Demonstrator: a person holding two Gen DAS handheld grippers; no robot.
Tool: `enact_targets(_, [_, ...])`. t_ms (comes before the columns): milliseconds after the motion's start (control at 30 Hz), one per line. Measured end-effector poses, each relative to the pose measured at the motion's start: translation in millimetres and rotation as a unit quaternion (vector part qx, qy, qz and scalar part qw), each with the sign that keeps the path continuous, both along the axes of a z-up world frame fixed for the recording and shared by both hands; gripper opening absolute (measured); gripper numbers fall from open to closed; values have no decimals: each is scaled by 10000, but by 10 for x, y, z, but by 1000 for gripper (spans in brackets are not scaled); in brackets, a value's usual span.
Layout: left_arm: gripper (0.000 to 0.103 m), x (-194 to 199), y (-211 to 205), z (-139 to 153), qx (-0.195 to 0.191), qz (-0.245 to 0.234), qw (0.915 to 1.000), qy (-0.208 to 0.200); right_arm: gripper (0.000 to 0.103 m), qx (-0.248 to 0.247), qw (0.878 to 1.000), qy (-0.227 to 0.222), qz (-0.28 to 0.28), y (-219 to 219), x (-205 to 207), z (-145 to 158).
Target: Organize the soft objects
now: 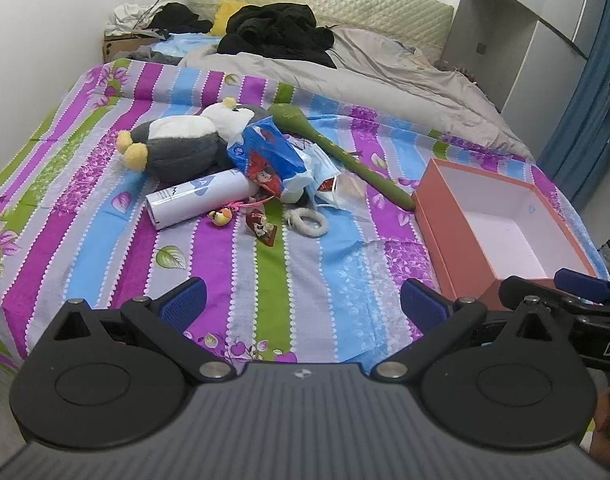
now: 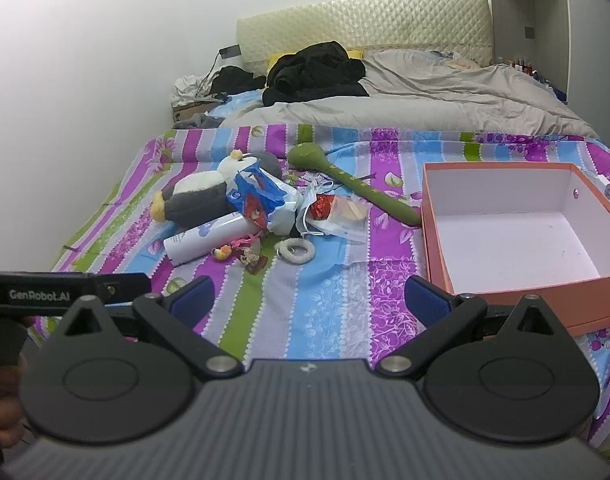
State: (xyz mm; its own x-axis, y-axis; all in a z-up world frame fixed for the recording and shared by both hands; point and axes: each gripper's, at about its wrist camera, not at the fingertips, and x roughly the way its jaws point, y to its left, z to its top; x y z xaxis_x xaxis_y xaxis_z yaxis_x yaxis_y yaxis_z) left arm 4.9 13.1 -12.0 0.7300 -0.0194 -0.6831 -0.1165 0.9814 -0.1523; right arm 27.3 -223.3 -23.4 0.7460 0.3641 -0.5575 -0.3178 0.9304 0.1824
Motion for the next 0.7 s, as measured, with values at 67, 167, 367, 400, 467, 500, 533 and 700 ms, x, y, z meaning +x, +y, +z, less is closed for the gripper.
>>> enact_targets(67, [103, 6, 4, 3, -13, 0, 10000, -11, 103, 13, 10000, 11, -3, -3, 1, -9])
enact_targets(167, [103, 15, -4, -4, 11, -12, 10000, 9, 103, 25, 10000, 39, -6, -6, 15, -25])
enact_targets(367, [103, 72, -25, -46, -1, -37, 9999, 143, 103, -3, 10000, 44, -82, -10, 51, -54])
enact_targets(400, [103, 77, -31, -44, 6, -50, 9999, 134, 103, -8, 9999, 54, -94, -9, 58, -56])
enact_targets(467, [103, 97, -36, -46, 37, -57, 9999, 136, 103, 9, 9999, 72, -79, -3, 66, -63])
enact_targets(500, [103, 108, -33, -55, 44, -46, 9999, 156, 103, 26, 9999, 85, -70, 0, 73, -72])
enact_targets(533, [103, 116, -28, -66, 38, -44, 9999, 163, 103, 35, 9999, 103, -72, -7, 78, -81])
enact_targets(700, [103, 180, -1, -129, 29, 11, 9997, 247, 103, 61, 9997, 195, -140, -32, 114, -138])
